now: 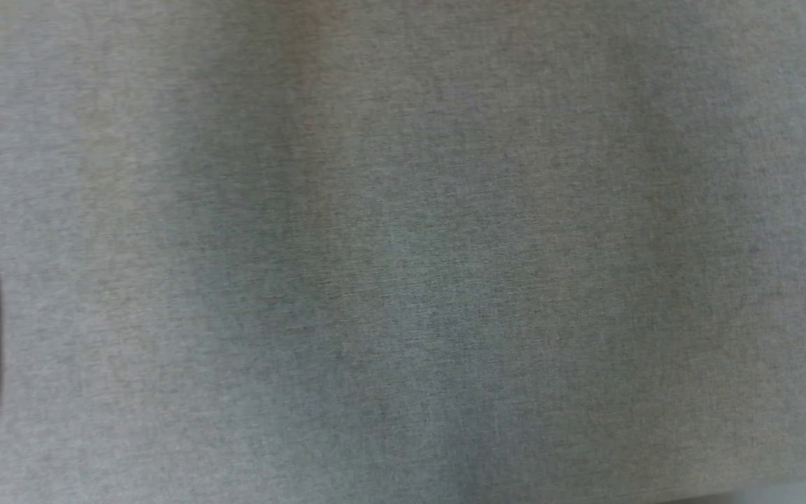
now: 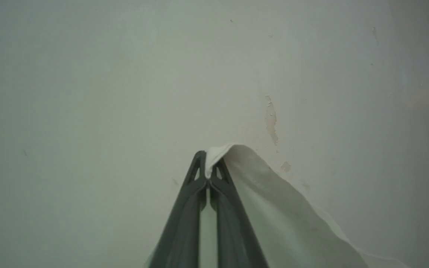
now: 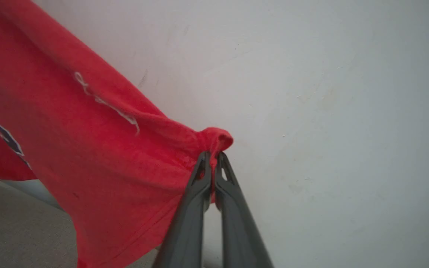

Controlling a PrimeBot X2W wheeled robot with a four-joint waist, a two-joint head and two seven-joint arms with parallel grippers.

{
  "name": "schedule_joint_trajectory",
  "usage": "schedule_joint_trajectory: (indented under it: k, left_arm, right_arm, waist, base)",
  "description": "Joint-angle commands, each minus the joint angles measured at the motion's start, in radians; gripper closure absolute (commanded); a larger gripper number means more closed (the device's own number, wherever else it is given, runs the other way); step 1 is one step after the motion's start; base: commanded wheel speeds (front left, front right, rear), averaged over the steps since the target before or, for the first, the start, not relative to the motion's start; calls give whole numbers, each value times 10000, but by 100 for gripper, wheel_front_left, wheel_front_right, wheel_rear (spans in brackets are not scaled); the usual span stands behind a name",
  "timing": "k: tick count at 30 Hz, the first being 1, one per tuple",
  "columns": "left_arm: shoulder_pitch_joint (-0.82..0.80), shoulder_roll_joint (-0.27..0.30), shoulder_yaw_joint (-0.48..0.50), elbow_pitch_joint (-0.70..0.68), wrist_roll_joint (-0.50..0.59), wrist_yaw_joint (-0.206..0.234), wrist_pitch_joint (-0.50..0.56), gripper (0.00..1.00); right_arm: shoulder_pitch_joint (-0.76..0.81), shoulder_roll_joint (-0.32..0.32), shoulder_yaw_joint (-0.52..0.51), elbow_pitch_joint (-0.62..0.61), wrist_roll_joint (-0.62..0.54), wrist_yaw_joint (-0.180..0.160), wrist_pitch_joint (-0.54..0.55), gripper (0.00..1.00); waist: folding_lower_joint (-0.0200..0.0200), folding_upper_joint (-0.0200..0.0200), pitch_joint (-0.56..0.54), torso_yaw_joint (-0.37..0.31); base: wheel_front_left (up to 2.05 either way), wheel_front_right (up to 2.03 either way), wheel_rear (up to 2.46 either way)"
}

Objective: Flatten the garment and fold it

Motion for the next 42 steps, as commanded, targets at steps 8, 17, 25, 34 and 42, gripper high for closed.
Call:
schedule_joint_trajectory:
  k: [8,17,25,34,42]
  left_arm:
    - [3935,562,-531,960,440,-415,-45,100]
    - [9024,572,-693,-344,-647,-748,1350,100]
    - [14137,1085,-911,-3408,-2154,-559,4295,100]
    - [17860,1567,-693,-5492,-2788,487,5592,100]
    - [19220,1683,-847,-5908,-2733,920,5894,100]
  right_arm:
    - [1952,29,1094,1124,802,-13,-341,100]
    - [5395,-549,2238,220,2814,-13,-167,100]
    - [8474,-1236,1907,-1089,3272,-13,-131,100]
    - [10854,-823,531,-1224,2665,-13,-50,100]
    - [12461,-311,-387,-1413,2189,-13,232,100]
  waist:
    - [0,0,-863,519]
    - [0,0,-2485,982]
    - [0,0,-3326,1270]
    - [0,0,-3692,1460]
    - [0,0,-3904,1446]
  base:
    - [0,0,0]
    - [0,0,0]
    - [0,0,0]
    - [0,0,0]
    - [0,0,0]
